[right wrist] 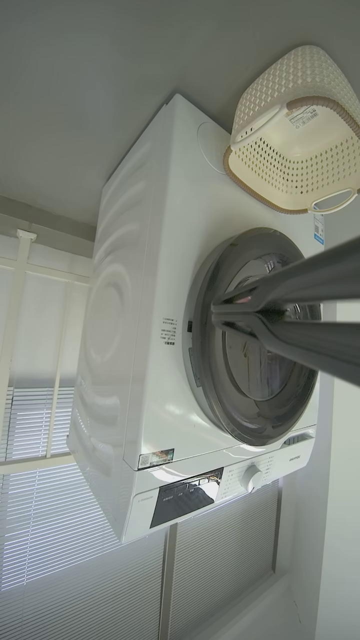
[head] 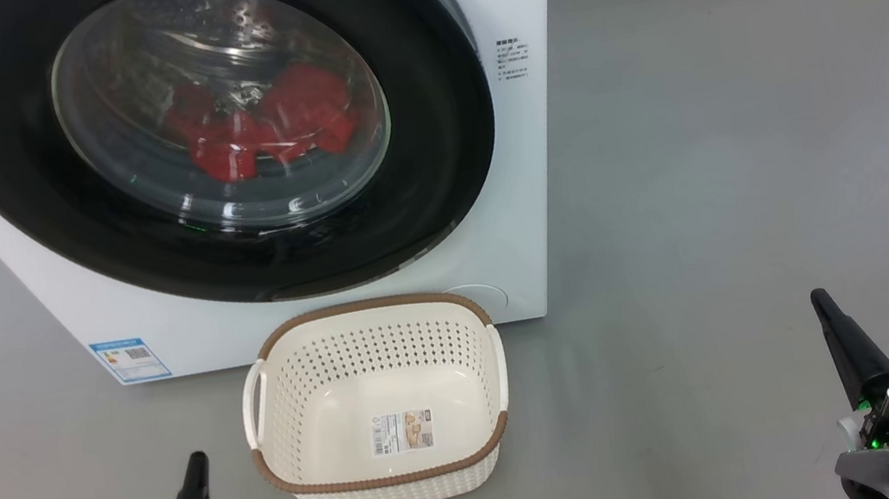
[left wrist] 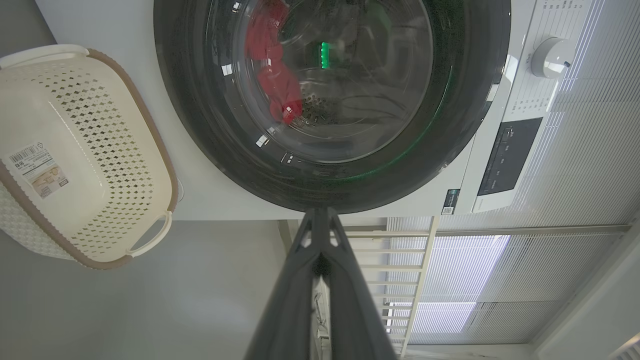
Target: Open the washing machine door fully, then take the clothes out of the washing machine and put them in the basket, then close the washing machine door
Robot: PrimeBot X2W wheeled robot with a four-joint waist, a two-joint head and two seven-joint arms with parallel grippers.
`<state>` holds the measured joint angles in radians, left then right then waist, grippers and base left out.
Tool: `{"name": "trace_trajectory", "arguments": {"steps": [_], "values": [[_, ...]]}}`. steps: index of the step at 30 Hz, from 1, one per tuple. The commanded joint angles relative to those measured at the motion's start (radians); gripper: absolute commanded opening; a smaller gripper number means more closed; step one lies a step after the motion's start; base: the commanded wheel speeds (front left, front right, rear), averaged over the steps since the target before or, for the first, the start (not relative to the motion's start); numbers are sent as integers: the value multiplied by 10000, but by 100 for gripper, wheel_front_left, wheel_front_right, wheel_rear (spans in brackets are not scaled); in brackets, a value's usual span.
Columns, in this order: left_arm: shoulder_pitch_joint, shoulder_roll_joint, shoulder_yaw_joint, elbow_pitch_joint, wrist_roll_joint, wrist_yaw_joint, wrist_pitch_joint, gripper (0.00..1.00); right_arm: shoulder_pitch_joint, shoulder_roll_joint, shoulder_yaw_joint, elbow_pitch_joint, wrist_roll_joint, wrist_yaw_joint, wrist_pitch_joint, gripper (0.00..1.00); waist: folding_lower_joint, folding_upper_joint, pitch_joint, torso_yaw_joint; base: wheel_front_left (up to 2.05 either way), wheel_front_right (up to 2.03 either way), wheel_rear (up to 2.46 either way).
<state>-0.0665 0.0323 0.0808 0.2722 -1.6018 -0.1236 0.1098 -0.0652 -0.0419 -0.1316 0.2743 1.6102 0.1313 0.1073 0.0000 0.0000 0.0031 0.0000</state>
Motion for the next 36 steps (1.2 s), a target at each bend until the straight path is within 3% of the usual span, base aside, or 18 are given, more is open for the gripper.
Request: {"name": "trace_trajectory", "arguments": {"steps": [1,8,12,19,36], "values": [[0,0,0,0,0,0,0,100,0,0,0,0,0,0,0,100,0,0,0,0,0,0,0],[297,-154,-58,361,33,10,-84,100,293,169,120,433,-35,2,-84,100,3,0,14,5,0,0,0],[337,-143,-70,247,133,7,-203,100,328,142,198,380,-137,2,-206,100,23,0,-16,25,0,0,0],[409,-126,-68,88,474,3,-380,100,386,56,338,317,-390,1,-388,100,2,0,5,43,0,0,0],[529,-78,-114,-441,2485,-8,-885,100,429,-197,689,139,-2013,0,-889,100,1,0,33,86,0,0,0]]}}
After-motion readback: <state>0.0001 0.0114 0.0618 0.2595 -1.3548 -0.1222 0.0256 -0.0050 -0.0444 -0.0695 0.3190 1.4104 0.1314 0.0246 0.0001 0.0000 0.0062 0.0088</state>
